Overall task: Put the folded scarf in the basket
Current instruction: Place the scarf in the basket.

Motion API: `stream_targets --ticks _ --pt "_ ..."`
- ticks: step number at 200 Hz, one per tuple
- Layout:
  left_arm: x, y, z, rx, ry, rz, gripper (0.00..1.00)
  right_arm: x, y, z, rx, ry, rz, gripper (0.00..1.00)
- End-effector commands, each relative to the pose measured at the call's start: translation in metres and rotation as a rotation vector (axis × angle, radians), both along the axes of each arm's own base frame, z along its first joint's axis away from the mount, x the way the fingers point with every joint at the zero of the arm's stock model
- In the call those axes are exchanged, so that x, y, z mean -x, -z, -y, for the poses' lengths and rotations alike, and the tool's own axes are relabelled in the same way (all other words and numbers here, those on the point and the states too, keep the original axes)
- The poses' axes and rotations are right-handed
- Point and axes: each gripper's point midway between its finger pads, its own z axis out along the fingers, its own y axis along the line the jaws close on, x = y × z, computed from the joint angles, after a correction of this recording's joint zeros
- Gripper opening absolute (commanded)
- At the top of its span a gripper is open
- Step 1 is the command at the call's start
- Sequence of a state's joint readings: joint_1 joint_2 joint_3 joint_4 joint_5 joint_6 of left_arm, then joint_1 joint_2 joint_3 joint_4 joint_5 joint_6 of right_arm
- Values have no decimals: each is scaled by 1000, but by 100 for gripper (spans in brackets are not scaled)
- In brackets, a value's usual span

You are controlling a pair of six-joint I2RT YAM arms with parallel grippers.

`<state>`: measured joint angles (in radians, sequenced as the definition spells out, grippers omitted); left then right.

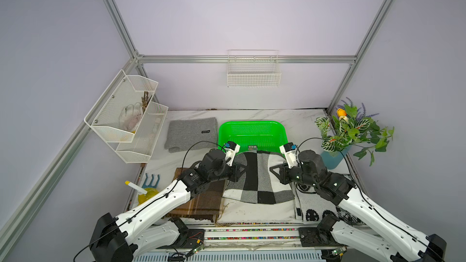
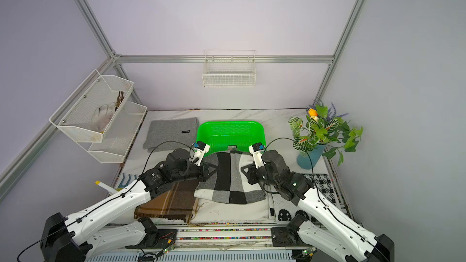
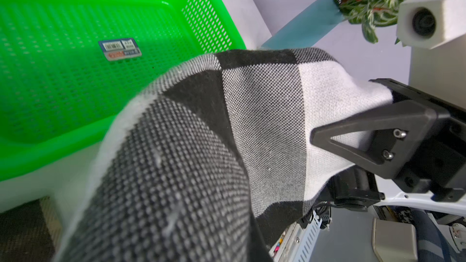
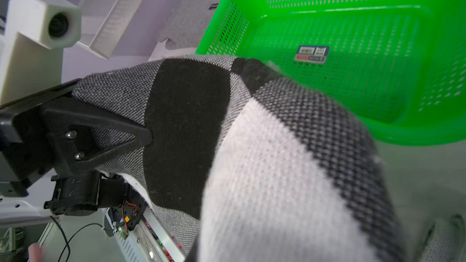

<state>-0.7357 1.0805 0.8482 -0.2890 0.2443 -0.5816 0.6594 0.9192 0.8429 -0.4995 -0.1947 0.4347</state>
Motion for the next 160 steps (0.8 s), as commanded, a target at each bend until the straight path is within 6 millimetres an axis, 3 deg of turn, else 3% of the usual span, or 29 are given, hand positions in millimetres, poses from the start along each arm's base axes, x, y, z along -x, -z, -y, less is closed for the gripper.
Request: stream_targets --ticks 1,23,49,94,98,129,130,160 --pt "-26 -67 0 63 -56 161 0 -25 -31 -4 44 34 82 0" --pt "-51 -81 -5 55 -111 180 0 -52 -37 -6 109 83 98 0" --pt "-89 -80 -12 102 -147 142 0 -84 -42 -9 128 113 102 0" --pt "-133 -94 -7 145 -127 145 0 -138 -43 -1 102 126 68 0" --pt "-143 -81 -5 135 -132 118 0 -143 -41 -1 104 124 62 0" --pt "-183 -69 -12 158 -173 91 0 -173 -33 -4 118 125 41 0" --pt "-184 -69 -12 160 -173 89 0 -177 -24 -5 130 123 22 0" --pt "-212 -35 -9 156 -156 -2 0 -198 7 -1 164 126 -43 0"
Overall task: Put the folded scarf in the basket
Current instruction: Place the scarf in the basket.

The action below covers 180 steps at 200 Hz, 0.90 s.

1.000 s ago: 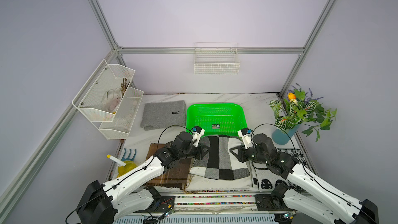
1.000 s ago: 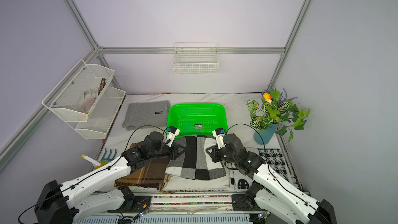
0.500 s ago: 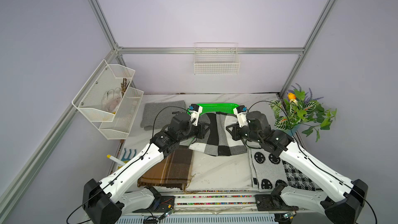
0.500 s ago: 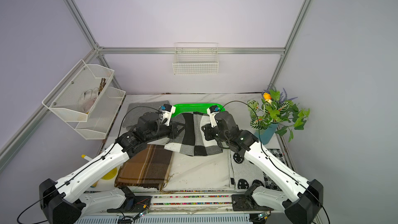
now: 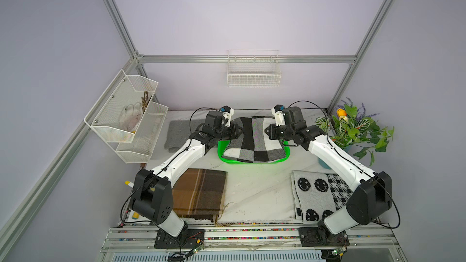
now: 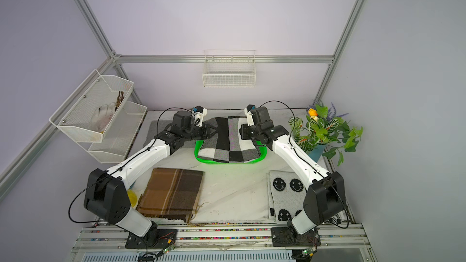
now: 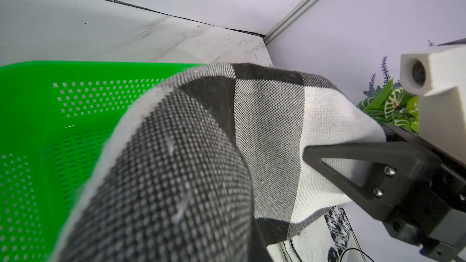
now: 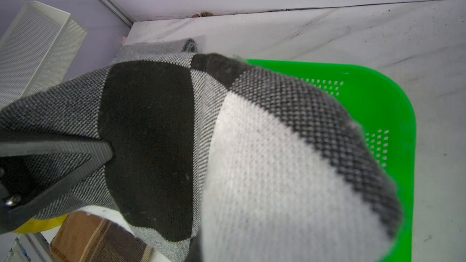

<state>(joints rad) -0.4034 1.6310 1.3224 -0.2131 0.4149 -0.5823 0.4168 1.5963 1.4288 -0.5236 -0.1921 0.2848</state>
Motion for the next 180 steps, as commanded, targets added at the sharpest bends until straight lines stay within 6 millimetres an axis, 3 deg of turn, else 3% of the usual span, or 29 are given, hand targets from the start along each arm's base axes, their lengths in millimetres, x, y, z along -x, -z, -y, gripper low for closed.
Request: stream_targets --ticks 1,42,72,104,139,162,169,180 --pt "-28 -17 6 80 25 50 0 -13 17 0 15 -28 -37 0" --pt "-51 52 5 17 -7 -78 0 -27 79 6 108 -23 -145 0" --pt "-55 87 -2 -44 -38 -98 0 -31 113 12 168 -3 -193 0" --pt "-62 113 -2 -76 -34 -107 0 -43 123 20 218 42 -171 0" --pt "-63 143 -4 -103 -46 -157 0 -49 148 25 287 49 -213 0" --pt "-62 151 -11 -145 -74 -161 5 -50 157 26 315 63 -209 0" --pt "-62 154 -16 -168 -88 -159 11 -50 159 27 333 69 -204 5" --pt "-62 159 -19 -196 -95 -165 11 -50 162 29 363 77 -201 15"
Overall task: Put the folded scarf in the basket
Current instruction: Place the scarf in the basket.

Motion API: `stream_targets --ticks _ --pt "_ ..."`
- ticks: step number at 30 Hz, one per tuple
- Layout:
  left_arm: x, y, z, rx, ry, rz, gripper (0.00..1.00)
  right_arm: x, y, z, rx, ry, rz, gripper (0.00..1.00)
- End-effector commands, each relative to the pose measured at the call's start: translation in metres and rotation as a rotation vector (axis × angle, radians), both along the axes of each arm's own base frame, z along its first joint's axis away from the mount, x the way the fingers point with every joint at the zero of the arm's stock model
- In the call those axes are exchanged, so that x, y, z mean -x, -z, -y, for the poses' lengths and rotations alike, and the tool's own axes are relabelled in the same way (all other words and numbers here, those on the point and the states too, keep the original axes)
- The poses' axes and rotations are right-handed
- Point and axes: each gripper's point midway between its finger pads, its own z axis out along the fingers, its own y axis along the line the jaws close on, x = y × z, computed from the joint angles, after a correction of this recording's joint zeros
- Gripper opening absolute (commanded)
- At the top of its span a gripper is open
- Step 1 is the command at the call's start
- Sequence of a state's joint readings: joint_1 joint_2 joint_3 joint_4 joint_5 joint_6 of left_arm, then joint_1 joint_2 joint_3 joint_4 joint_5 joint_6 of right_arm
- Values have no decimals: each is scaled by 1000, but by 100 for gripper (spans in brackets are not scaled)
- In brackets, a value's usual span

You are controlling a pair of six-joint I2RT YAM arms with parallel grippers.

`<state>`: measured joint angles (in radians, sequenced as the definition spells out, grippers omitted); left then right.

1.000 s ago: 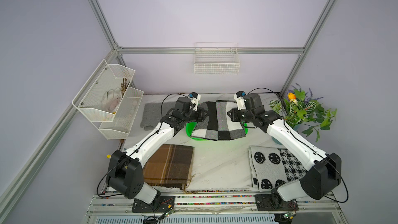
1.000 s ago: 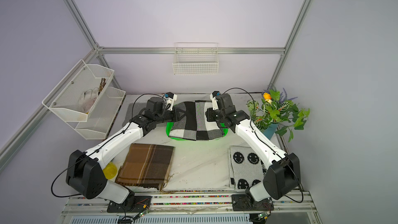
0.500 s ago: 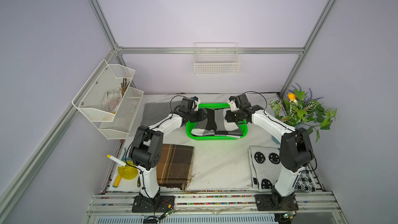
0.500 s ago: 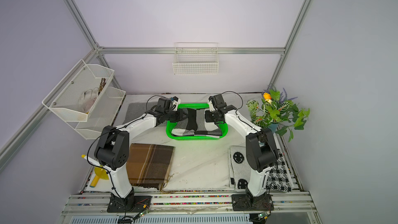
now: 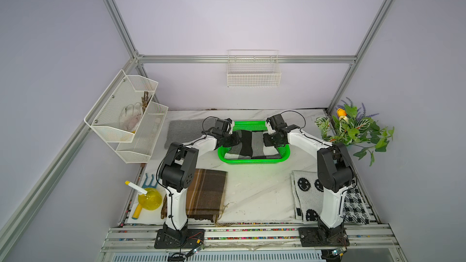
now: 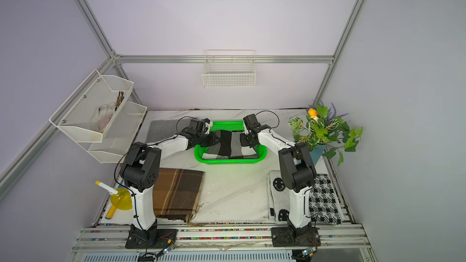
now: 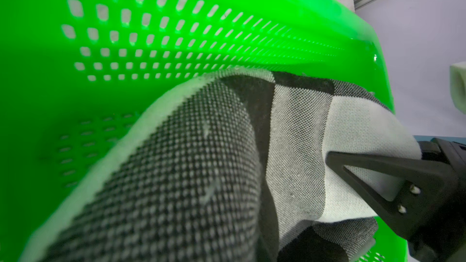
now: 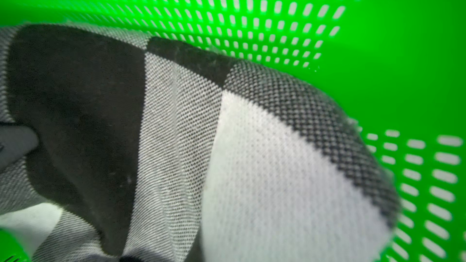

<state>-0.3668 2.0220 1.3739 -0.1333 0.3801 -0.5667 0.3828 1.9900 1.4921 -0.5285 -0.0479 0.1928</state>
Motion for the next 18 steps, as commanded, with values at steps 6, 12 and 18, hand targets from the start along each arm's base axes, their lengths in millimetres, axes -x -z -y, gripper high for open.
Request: stream_targets --ticks 6,12,18 --pt "-9 6 -15 -91 -26 37 22 -2 0 5 145 7 49 24" --pt "-5 -11 -22 -127 -46 71 34 1 -15 10 203 26 89 35" --pt "-5 -26 -25 -156 -45 93 48 2 -40 14 223 59 166 49"
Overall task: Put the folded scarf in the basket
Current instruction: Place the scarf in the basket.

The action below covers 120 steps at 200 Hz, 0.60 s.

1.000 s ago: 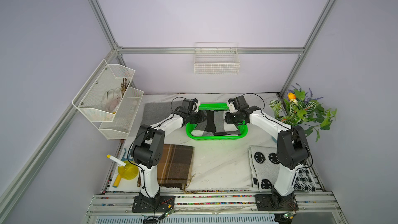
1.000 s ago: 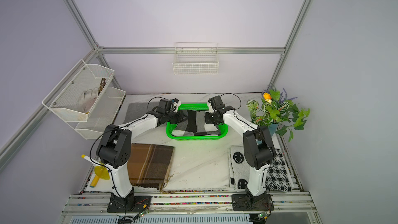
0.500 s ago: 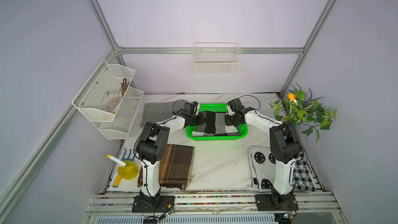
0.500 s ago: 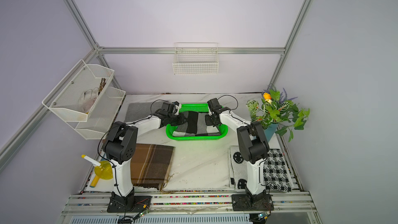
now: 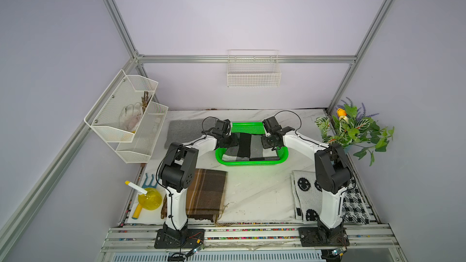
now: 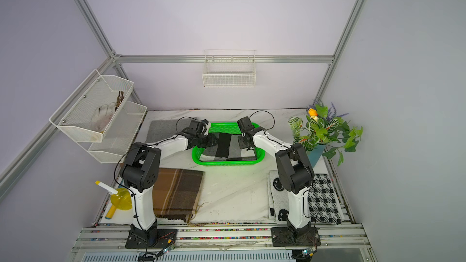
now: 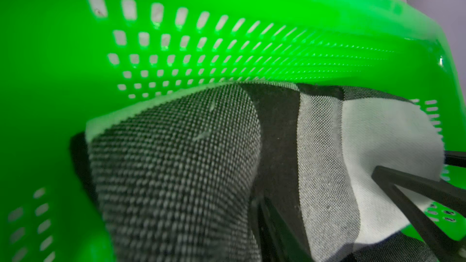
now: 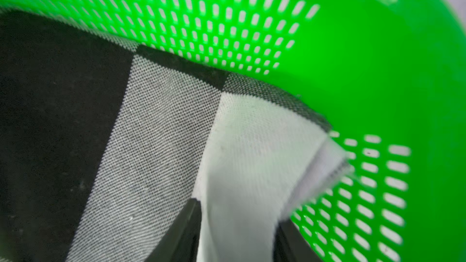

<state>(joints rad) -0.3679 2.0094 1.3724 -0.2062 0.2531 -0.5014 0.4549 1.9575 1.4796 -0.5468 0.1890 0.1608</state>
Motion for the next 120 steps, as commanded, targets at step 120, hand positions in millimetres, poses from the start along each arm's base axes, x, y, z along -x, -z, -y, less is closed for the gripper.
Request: stream_targets --ticks 120 --pt "64 -170 -11 -169 -15 370 56 59 -115 24 -109 30 232 54"
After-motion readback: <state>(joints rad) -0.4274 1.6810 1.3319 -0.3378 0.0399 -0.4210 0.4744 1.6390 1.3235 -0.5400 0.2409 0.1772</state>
